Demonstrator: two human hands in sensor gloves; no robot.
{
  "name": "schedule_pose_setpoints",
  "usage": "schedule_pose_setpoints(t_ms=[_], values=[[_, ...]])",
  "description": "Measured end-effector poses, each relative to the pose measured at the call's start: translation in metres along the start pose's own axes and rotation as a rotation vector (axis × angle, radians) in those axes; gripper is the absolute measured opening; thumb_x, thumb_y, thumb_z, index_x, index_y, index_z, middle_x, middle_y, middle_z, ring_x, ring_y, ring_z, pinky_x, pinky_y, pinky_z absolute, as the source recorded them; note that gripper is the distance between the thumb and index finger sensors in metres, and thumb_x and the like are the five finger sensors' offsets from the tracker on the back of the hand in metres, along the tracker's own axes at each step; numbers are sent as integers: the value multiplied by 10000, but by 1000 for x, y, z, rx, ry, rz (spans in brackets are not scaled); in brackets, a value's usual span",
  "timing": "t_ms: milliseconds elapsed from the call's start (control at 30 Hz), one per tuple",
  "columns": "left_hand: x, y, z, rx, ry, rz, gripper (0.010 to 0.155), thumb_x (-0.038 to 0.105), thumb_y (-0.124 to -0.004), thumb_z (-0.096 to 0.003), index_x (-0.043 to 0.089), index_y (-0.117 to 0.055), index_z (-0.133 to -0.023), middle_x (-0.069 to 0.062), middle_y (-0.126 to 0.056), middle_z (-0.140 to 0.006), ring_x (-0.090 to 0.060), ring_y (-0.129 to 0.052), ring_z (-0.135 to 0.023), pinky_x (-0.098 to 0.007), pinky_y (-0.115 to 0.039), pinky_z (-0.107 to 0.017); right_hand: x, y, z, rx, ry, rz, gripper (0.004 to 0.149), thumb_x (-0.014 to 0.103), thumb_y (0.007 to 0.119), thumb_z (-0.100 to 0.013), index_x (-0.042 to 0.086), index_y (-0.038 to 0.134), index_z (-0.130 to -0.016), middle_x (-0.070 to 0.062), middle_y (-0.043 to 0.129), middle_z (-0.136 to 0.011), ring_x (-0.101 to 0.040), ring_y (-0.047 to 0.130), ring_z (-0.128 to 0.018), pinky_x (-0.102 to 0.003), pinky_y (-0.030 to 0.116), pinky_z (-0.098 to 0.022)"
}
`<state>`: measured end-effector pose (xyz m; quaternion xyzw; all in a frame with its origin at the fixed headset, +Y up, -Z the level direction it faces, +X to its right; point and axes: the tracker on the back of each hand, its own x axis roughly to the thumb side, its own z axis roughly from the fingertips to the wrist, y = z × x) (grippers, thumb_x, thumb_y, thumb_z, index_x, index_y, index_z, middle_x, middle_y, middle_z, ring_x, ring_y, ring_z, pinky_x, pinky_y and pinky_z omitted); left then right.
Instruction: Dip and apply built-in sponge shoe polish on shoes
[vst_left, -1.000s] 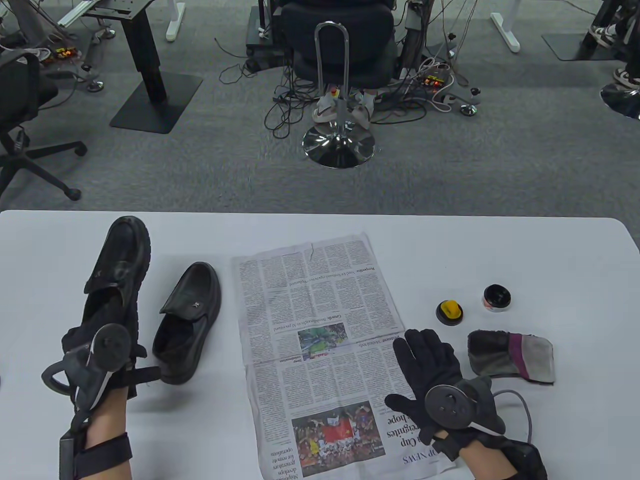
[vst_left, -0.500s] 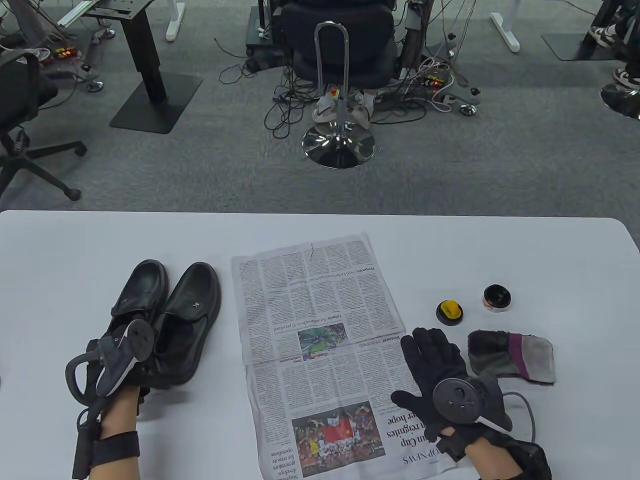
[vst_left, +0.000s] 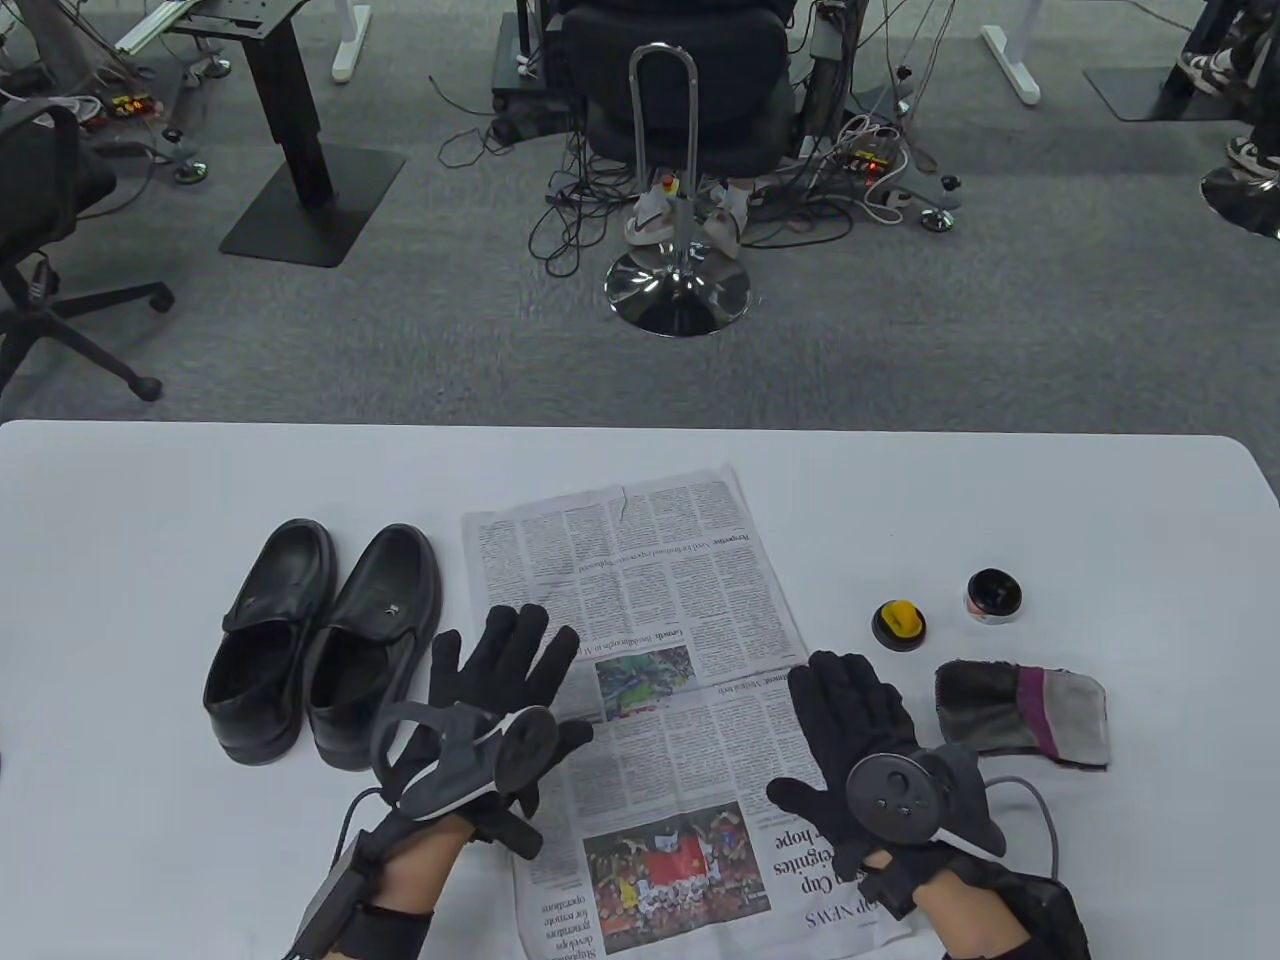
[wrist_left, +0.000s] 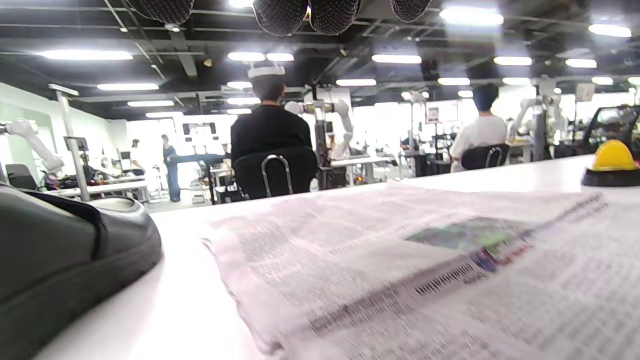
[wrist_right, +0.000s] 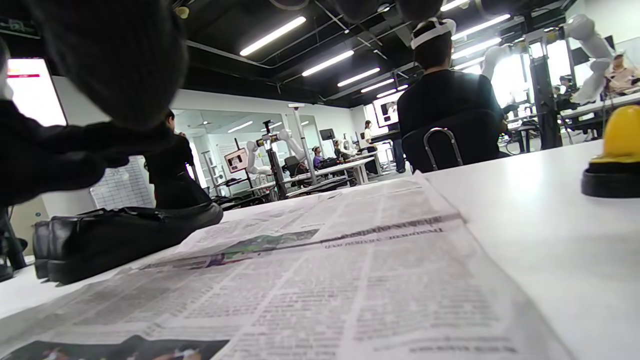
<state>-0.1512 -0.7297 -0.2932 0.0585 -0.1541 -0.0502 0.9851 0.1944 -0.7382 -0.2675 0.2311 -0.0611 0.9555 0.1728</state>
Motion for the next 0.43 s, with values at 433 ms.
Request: schedule_pose_setpoints(t_ms=[433], values=[[0,-15,-3,-45,-38,-6,784,781,-588,-412,487,-368,-1105,66,-368,-1281,-257,-397,-1205,-706,-445,-761,-21,-2,2,-15,75,-29,958,605,790,-419,196,234,-1083,-181,262,-1101,-560,344,-1019,-732,437,-683]])
